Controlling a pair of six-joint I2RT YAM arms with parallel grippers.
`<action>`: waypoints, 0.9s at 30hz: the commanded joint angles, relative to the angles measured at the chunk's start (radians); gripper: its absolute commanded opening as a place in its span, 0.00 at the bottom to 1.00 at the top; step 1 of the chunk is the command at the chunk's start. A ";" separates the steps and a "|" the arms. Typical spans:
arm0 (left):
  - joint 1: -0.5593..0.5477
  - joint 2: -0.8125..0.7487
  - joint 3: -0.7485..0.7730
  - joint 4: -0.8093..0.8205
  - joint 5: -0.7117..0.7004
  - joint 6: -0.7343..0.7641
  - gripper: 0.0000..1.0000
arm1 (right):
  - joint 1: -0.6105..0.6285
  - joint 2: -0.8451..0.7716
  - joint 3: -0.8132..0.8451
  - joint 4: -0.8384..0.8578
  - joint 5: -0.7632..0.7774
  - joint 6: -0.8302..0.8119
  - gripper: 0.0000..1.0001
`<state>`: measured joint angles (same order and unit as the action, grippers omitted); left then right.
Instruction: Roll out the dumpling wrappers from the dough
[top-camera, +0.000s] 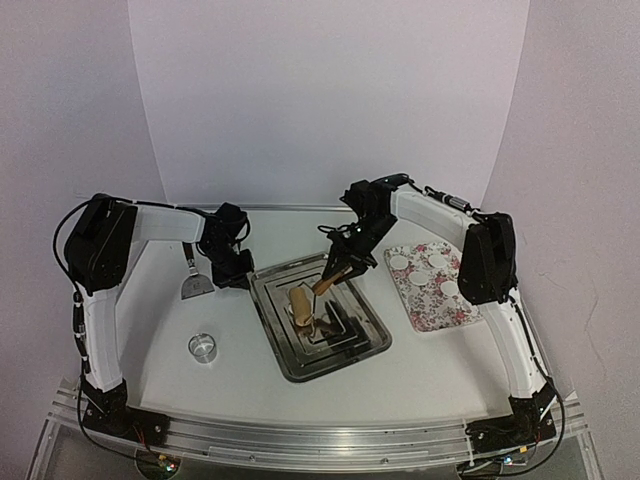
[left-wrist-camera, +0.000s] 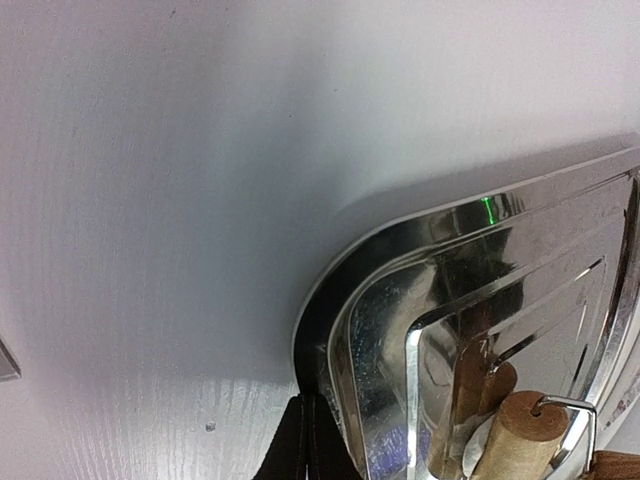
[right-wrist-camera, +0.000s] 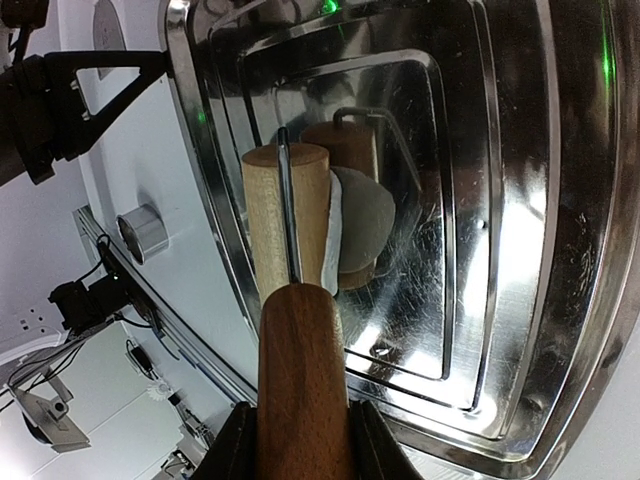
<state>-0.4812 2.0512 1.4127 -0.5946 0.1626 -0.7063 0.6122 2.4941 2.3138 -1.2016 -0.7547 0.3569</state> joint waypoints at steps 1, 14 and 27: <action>-0.002 0.095 -0.020 -0.028 -0.026 -0.007 0.00 | 0.050 0.224 -0.079 -0.096 0.478 0.013 0.00; 0.015 0.069 -0.061 -0.061 -0.108 -0.017 0.00 | -0.047 0.017 -0.289 -0.053 0.514 0.031 0.00; 0.039 0.034 -0.122 -0.013 -0.094 -0.045 0.00 | -0.139 -0.094 -0.565 0.037 0.515 -0.005 0.00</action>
<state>-0.4713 2.0258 1.3545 -0.5217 0.1596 -0.7394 0.4688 2.2414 1.8675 -1.0083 -0.7638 0.3329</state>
